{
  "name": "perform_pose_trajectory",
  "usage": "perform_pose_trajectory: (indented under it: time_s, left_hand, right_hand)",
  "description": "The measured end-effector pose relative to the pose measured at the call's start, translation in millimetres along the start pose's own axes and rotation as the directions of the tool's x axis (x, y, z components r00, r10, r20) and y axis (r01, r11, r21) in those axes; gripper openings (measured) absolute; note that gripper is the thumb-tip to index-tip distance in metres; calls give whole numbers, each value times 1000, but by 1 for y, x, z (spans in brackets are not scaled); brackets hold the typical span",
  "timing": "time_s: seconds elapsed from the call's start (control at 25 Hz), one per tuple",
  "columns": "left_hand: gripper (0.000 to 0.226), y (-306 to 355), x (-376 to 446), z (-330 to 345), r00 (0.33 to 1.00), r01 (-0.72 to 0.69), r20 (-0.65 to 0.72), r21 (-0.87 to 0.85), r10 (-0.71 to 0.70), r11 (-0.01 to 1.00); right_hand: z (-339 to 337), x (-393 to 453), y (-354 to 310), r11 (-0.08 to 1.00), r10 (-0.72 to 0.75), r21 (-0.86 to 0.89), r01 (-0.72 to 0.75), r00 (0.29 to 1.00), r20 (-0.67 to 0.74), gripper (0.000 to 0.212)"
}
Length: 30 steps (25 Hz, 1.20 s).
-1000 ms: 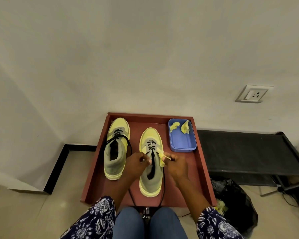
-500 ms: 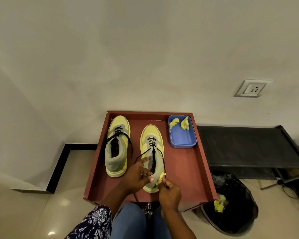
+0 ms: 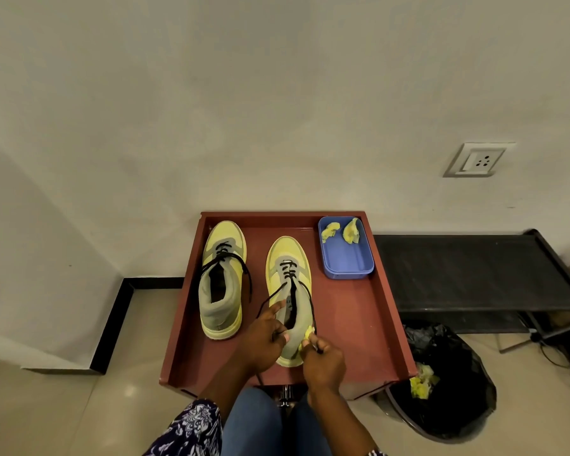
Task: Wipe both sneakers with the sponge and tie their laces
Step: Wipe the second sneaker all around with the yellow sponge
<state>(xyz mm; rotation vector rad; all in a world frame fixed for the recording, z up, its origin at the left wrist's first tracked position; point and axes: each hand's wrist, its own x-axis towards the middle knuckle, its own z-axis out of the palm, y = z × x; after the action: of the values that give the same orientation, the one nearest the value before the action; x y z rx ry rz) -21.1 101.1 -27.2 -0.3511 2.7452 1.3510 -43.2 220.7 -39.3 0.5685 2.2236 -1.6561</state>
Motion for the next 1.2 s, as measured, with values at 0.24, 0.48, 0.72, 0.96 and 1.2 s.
perform_pose_trajectory:
  time_s: [0.24,0.48,0.72,0.96,1.2]
  left_hand:
    - [13,-9,5,5,1000,-22,12,40,21,999]
    - [17,-9,6,5,999,-33,15,13,33,999]
    - [19,-11,7,14,996,-47,-68,33,49,998]
    - [23,-7,6,14,997,-54,-58,59,57,997]
    - [15,-7,6,11,996,-82,-21,76,84,994]
  right_hand:
    - [2,-9,5,1000,31,-6,-31,999,29,24]
    - [-3,13,-16,991,-70,-113,70,998,8,24]
    - [4,-14,15,993,3,-120,0,1000,26,20]
    - [6,-4,13,992,124,-28,-124,992,-26,23]
    - [3,13,-2,986,163,39,-161,985,-64,20]
